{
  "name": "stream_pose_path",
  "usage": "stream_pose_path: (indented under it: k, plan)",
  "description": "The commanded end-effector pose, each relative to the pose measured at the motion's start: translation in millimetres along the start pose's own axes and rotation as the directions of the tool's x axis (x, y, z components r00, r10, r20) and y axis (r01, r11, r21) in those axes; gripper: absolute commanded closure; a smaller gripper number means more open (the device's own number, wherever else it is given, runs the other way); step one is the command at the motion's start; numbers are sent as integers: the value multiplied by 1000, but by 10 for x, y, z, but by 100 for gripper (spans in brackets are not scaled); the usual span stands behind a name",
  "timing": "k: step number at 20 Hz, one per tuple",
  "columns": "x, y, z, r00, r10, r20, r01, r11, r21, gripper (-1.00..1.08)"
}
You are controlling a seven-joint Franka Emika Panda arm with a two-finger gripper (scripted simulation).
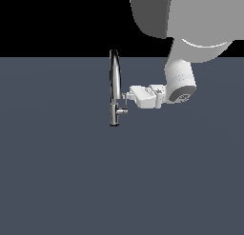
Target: Turn on the faucet by rotating a designated handle.
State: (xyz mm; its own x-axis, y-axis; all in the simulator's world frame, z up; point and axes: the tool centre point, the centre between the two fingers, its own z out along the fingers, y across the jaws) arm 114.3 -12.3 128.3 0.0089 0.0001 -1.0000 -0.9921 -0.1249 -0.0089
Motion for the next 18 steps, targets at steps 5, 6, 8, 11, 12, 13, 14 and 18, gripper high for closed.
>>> stream_pose_path:
  k: [5, 6, 8, 11, 12, 13, 14, 18]
  plan:
    - [-5, 28, 0, 1000, 0, 1, 0, 1000, 1, 108]
    - [-9, 43, 0, 1000, 0, 1, 0, 1000, 1, 108]
    - [-17, 75, 1, 1000, 0, 1, 0, 1000, 1, 108]
    - [-29, 124, 2, 1000, 0, 1, 0, 1000, 1, 108]
    - [-34, 141, 2, 1000, 0, 1, 0, 1000, 1, 108]
    - [-38, 159, 3, 1000, 0, 1, 0, 1000, 1, 108]
    - [-42, 176, 3, 1000, 0, 1, 0, 1000, 1, 108]
    - [-61, 249, 5, 1000, 0, 1, 0, 1000, 1, 108]
